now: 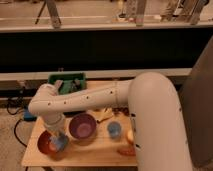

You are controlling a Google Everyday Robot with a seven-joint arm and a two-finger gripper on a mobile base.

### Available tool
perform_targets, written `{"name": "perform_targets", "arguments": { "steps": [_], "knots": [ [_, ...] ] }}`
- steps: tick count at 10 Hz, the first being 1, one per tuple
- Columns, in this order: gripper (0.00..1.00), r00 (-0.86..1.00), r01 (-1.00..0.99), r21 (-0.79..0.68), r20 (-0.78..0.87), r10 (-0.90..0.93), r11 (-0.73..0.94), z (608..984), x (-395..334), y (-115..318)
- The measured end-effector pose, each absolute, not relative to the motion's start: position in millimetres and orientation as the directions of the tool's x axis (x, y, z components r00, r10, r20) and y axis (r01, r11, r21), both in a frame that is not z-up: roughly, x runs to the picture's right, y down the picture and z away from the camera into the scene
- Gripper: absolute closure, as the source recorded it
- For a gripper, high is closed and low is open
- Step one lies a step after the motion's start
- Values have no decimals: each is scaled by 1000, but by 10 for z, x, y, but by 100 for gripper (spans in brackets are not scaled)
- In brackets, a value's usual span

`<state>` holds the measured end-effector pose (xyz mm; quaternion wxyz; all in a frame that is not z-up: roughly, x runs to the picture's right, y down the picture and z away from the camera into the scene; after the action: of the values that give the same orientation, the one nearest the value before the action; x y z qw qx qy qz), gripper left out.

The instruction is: Place sponge in purple bowl

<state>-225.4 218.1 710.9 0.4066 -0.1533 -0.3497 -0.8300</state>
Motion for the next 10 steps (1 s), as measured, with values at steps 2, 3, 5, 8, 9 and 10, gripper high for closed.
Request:
{"name": "perform_targets", "arguments": {
  "steps": [2, 3, 5, 8, 9, 10],
  "knots": [
    [99, -612, 790, 455, 534, -583, -412, 7099, -2246, 2107],
    [99, -610, 791, 456, 530, -589, -408, 7141, -2223, 2049],
    [99, -596, 800, 450, 530, -603, -396, 7225, -2098, 1932],
    [99, -578, 813, 444, 530, -620, -378, 7266, -1981, 1823],
    [99, -576, 813, 445, 530, -622, -374, 7277, -2008, 1812],
    [99, -568, 818, 447, 530, -630, -362, 7313, -2002, 1767]
  ]
}}
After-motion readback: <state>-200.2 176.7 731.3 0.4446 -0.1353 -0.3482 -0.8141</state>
